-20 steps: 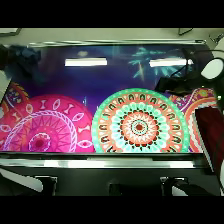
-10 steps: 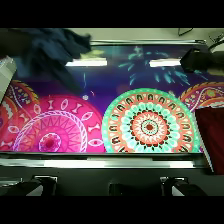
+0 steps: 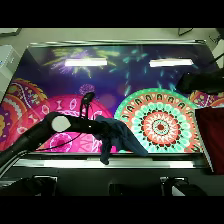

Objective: Fold the clothes and pants, and hang the long-sleeved shirts on hangers.

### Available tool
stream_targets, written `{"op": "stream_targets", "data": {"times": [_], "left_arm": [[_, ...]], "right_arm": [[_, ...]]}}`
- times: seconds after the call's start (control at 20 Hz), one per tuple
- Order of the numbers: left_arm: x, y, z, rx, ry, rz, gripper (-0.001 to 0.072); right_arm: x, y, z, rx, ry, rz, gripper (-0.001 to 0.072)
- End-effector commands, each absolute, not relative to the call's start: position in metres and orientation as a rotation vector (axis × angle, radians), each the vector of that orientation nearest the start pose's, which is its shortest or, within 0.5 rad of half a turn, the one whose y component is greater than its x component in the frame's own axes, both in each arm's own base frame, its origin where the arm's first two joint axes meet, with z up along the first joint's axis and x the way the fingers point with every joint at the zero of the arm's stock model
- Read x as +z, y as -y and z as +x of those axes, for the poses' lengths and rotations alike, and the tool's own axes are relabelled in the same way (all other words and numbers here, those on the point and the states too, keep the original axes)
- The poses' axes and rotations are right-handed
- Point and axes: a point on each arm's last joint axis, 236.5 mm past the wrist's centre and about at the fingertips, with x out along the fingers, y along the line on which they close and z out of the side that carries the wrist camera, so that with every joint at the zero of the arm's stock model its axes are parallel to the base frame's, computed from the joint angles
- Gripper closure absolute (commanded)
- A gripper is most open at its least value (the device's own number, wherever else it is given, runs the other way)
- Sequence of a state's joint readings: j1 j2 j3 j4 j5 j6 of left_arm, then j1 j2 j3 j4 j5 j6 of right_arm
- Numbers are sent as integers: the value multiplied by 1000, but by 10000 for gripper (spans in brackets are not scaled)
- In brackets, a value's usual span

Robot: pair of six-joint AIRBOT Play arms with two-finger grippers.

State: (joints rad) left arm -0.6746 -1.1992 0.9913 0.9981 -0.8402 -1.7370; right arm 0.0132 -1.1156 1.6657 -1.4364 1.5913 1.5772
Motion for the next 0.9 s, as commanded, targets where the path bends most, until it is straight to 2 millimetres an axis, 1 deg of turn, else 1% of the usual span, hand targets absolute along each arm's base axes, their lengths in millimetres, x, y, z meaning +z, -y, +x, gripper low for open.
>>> {"op": "stream_targets", "data": {"times": [0.0, 0.05, 0.1, 0.15, 0.2, 0.25, 0.3, 0.35, 0.4, 0.45, 0.5, 0.55, 0.6, 0.65, 0.7, 0.75, 0.85], "left_arm": [[-2, 337, 268, -622, -1340, -415, -2], [14, 324, 286, -630, -1313, -407, 3], [31, 305, 304, -624, -1290, -398, 3], [48, 276, 325, -588, -1268, -385, 3], [58, 243, 342, -531, -1254, -373, 3], [61, 208, 351, -464, -1269, -373, 3], [56, 180, 351, -420, -1315, -386, 3], [44, 159, 343, -392, -1373, -397, 4], [28, 144, 334, -366, -1426, -412, 4], [8, 137, 321, -343, -1481, -443, 4], [-12, 137, 308, -338, -1521, -481, 4], [-29, 144, 298, -347, -1541, -530, 4], [-46, 156, 289, -361, -1551, -606, 4], [-58, 167, 284, -370, -1546, -682, 4], [-69, 177, 283, -373, -1528, -754, 4], [-77, 184, 286, -374, -1497, -804, 4], [-85, 196, 294, -390, -1445, -848, 4]], "right_arm": [[181, -37, 345, 137, -1211, 68, 35], [167, -38, 347, 135, -1252, 77, 35], [148, -40, 344, 141, -1317, 86, 36], [128, -41, 337, 144, -1389, 92, 36], [104, -41, 326, 141, -1465, 97, 36], [79, -41, 312, 138, -1544, 105, 35], [55, -41, 296, 135, -1625, 112, 34], [31, -41, 281, 130, -1691, 118, 33], [7, -41, 265, 125, -1752, 125, 32], [-12, -41, 249, 122, -1810, 136, 32], [-27, -44, 233, 127, -1860, 153, 32], [-39, -48, 219, 133, -1903, 174, 33], [-46, -51, 207, 140, -1941, 190, 33], [-51, -54, 197, 145, -1971, 204, 33], [-54, -56, 191, 150, -1989, 215, 33], [-54, -58, 190, 154, -1996, 224, 33], [-52, -63, 190, 171, -1989, 247, 34]]}}
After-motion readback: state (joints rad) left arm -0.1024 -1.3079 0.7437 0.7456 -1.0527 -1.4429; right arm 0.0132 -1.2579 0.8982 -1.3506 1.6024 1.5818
